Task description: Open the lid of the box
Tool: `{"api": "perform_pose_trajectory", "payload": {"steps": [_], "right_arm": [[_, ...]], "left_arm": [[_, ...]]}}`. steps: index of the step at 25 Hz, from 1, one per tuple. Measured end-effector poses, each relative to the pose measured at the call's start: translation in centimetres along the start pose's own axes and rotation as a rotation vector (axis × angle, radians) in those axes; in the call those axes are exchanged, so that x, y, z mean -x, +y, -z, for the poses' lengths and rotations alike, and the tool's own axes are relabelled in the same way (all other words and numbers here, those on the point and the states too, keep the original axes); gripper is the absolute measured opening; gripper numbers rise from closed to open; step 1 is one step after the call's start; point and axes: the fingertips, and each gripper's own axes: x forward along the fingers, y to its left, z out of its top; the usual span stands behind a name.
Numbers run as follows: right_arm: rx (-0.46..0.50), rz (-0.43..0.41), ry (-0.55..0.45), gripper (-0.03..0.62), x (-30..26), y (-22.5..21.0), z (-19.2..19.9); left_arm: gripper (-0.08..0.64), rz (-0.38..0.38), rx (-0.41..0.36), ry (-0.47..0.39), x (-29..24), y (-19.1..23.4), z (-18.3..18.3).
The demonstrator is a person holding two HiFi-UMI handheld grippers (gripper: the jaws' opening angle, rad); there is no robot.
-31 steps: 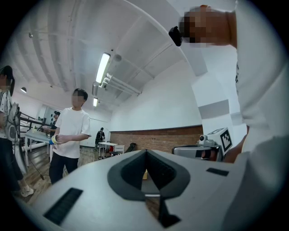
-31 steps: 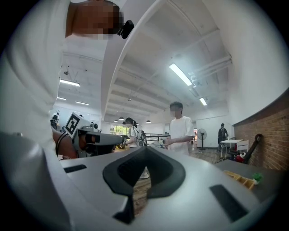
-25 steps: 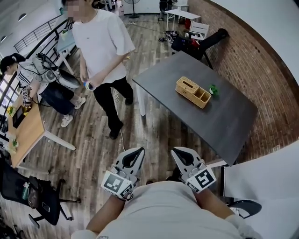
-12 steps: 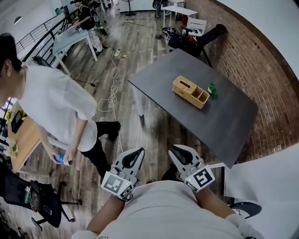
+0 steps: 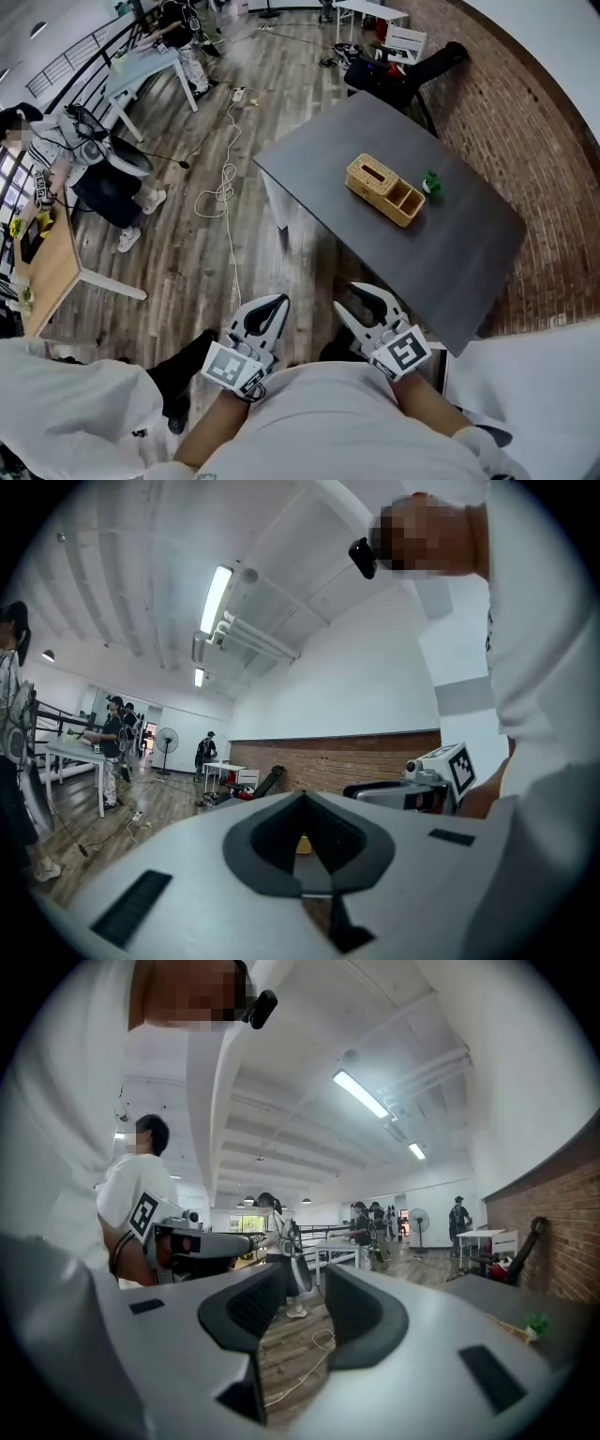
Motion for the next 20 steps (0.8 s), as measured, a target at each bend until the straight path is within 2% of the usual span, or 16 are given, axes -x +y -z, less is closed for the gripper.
{"api": "perform_pose_trajectory", "payload": {"steps": [10, 20], "right_arm": [[-0.035, 0.015, 0.026, 0.179, -0.2, -11.2, 1.8], [-0.071, 0.063, 0.057, 0.222, 2.1, -20.9, 2.9]], "left_arm": [[0.011, 0.040, 0.022, 0.044, -11.6, 0.5, 1.5], [0.011, 0.116, 0.044, 0.100, -21.2, -1.2, 1.4]]}}
